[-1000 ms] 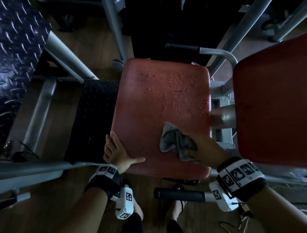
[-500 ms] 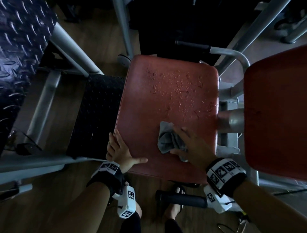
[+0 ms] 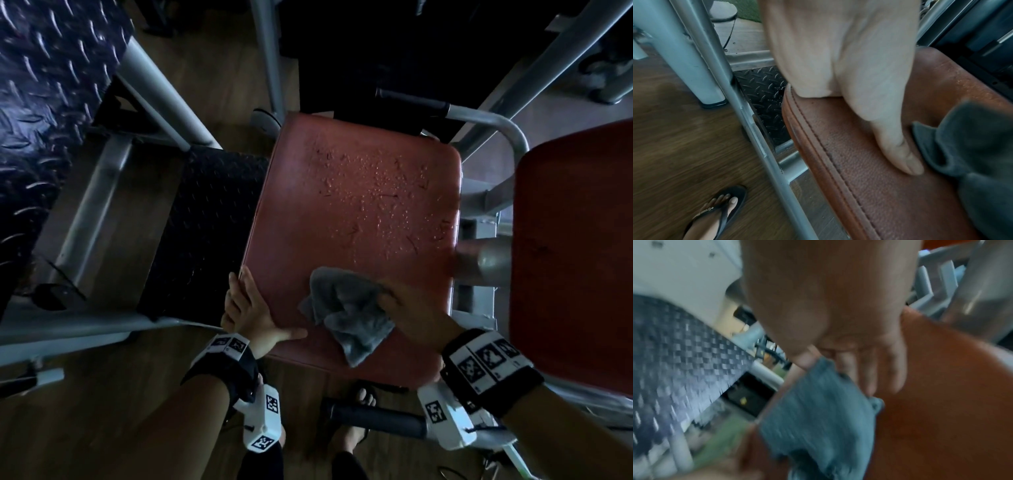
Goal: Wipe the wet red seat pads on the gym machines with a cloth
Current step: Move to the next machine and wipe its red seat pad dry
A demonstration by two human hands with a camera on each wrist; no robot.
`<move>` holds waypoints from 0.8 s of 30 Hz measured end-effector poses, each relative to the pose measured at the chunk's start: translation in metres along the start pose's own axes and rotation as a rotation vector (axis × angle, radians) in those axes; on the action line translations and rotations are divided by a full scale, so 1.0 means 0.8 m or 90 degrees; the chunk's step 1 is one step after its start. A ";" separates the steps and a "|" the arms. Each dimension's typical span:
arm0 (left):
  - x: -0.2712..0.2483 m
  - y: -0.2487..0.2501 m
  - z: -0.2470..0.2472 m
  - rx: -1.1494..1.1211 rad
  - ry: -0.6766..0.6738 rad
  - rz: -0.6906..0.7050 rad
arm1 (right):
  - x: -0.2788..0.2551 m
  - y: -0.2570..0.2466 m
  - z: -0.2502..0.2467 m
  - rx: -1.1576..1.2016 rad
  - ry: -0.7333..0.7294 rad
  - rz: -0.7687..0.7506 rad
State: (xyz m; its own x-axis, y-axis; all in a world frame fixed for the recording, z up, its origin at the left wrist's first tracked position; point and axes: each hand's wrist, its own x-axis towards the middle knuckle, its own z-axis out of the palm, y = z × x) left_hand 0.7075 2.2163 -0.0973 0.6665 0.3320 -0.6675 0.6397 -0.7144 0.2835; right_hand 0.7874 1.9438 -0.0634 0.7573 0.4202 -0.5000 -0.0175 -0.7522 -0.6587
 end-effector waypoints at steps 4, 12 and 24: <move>-0.001 0.002 0.000 0.004 -0.001 0.000 | 0.000 0.011 -0.006 -0.193 0.083 0.039; -0.002 0.002 0.001 -0.003 0.006 0.005 | 0.021 -0.017 0.013 -0.239 0.000 0.018; -0.003 0.001 0.001 -0.018 0.006 0.001 | 0.024 -0.013 0.001 -0.116 -0.003 -0.028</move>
State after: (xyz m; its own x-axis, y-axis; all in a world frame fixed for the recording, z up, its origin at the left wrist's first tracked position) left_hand 0.7065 2.2141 -0.0963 0.6706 0.3371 -0.6608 0.6493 -0.6975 0.3031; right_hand 0.8020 1.9604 -0.0663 0.7520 0.4571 -0.4749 0.1348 -0.8120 -0.5679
